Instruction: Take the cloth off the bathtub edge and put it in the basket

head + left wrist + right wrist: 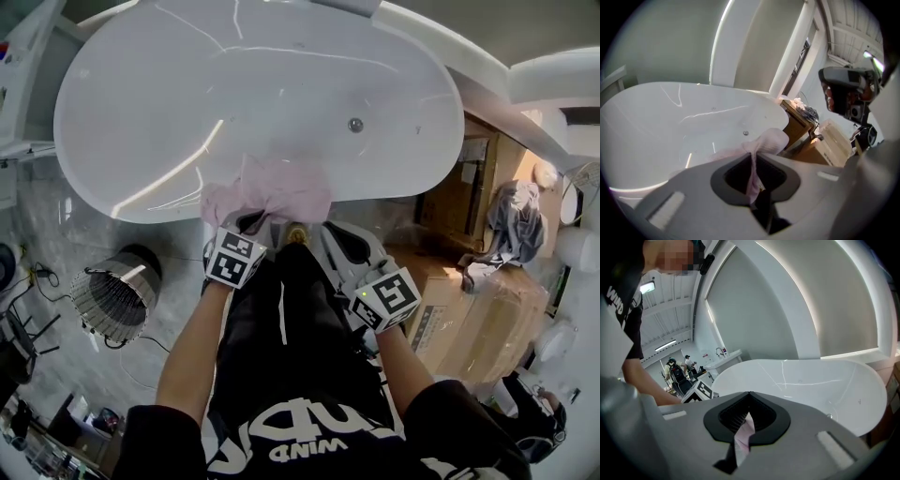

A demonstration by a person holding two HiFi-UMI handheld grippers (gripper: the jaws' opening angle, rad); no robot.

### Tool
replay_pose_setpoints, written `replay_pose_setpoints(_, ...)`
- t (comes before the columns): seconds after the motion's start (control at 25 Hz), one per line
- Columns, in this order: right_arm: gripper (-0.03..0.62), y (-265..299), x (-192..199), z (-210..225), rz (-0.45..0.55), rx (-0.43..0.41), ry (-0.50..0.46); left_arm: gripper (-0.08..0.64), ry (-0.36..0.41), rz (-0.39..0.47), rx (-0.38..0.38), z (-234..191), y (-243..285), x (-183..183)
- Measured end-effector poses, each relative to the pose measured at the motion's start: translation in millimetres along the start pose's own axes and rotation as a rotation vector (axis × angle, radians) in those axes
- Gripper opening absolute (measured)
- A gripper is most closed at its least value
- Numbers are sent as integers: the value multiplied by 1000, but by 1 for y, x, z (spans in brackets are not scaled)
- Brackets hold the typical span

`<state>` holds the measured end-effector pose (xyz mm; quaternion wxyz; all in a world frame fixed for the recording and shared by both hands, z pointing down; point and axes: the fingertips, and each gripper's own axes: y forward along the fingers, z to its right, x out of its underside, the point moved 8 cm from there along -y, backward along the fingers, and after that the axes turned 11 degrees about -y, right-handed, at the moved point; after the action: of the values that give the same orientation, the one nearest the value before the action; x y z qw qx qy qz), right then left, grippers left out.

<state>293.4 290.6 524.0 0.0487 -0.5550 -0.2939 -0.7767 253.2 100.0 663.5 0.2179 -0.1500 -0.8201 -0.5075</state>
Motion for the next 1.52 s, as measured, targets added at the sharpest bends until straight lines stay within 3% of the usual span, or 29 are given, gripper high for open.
replay_pose_setpoints(0.2, 5, -13, -21, -2, 20, 1, -15, 28, -13, 55, 1, 18, -46, -6)
replay_pose_setpoints(0.56, 5, -37, -71, -25, 69, -41, -55, 28, -88, 239, 6, 58, -153, -43)
replay_pose_setpoints(0.84, 5, -47, -108, -47, 119, -94, -134, 28, -38, 378, 38, 96, -221, -72)
replay_pose_setpoints(1.04, 5, -46, -125, -55, 154, -123, -177, 28, -22, 448, 5, 105, -249, -71)
replay_pose_setpoints(1.32, 5, -24, -145, -57, 157, -238, -225, 28, -130, 546, -56, 105, -280, -65)
replay_pose_setpoints(1.52, 5, 10, -161, -82, 130, -420, -282, 28, -263, 669, -189, 103, -320, -41)
